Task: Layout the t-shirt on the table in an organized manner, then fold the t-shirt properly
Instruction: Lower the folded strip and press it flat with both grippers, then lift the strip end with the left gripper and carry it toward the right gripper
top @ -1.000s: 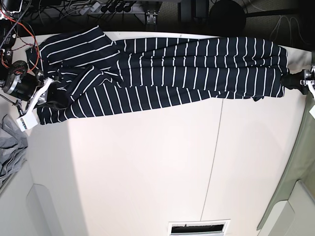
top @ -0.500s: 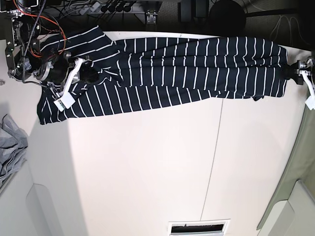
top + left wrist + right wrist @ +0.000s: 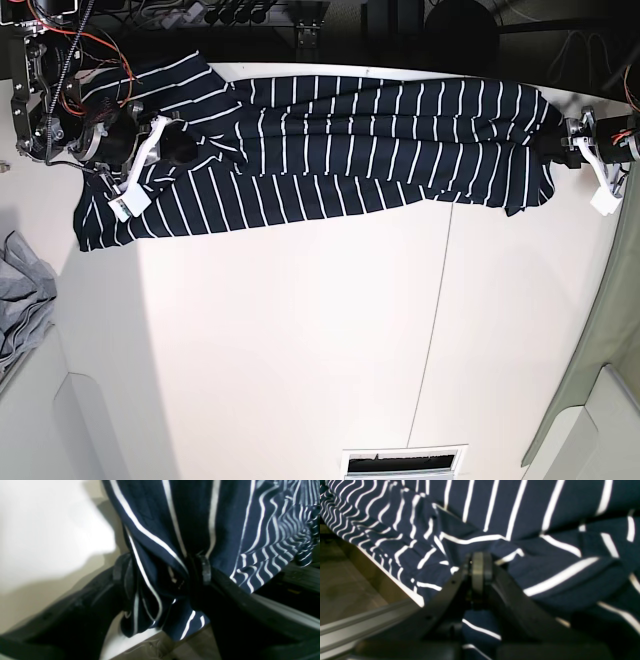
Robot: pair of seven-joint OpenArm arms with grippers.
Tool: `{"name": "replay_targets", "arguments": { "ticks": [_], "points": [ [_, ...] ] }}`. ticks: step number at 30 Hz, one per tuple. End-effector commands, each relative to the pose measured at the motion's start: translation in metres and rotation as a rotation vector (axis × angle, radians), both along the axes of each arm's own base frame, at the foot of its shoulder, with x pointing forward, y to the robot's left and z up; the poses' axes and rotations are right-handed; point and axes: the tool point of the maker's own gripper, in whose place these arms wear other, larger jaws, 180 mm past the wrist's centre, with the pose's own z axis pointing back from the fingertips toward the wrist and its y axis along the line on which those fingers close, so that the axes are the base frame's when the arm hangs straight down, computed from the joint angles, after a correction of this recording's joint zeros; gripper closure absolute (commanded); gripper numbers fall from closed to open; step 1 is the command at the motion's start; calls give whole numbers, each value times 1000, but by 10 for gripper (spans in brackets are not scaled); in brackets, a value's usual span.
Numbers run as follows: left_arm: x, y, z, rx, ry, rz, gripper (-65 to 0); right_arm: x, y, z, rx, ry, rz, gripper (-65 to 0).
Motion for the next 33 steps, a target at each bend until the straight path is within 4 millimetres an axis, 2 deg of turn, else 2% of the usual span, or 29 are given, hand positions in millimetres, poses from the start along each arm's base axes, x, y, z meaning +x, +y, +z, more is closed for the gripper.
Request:
{"name": "replay_targets", "arguments": {
  "ticks": [1, 2, 3, 6, 7, 13, 19, 22, 28, 33],
  "points": [
    [-6, 1, -4, 24, 30, -21, -343, 11, -3, 10, 8, -40, -8, 0],
    [-6, -2, -5, 16, 27, -19, -322, 11, -3, 10, 8, -40, -8, 0],
    [-6, -5, -6, 11, 26, -18, -269, 11, -3, 10, 8, -40, -8, 0],
    [-6, -9, -8, 1, 26, -17, -39, 11, -3, 10, 8, -40, -9, 0],
    [-5, -9, -8, 0, 22, -15, 0, 11, -3, 10, 8, -40, -9, 0],
    [9, -2, 1, 12, -20, -1, 0, 12, -4, 10, 7, -42, -12, 0],
    [39, 37, 36, 86, -106, 23, 0, 22, -5, 15, 4, -66, -17, 0],
    [45, 47, 55, 120, -126, -12, 0, 27, -6, 17, -5, -80, -17, 0],
    [62, 32, 98, 101, -190, -122, 0, 40, -7, 24, -16, -111, -16, 0],
    [68, 0, 122, 39, -234, -219, 0, 41, -8, 25, -18, -112, -23, 0]
  ]
}}
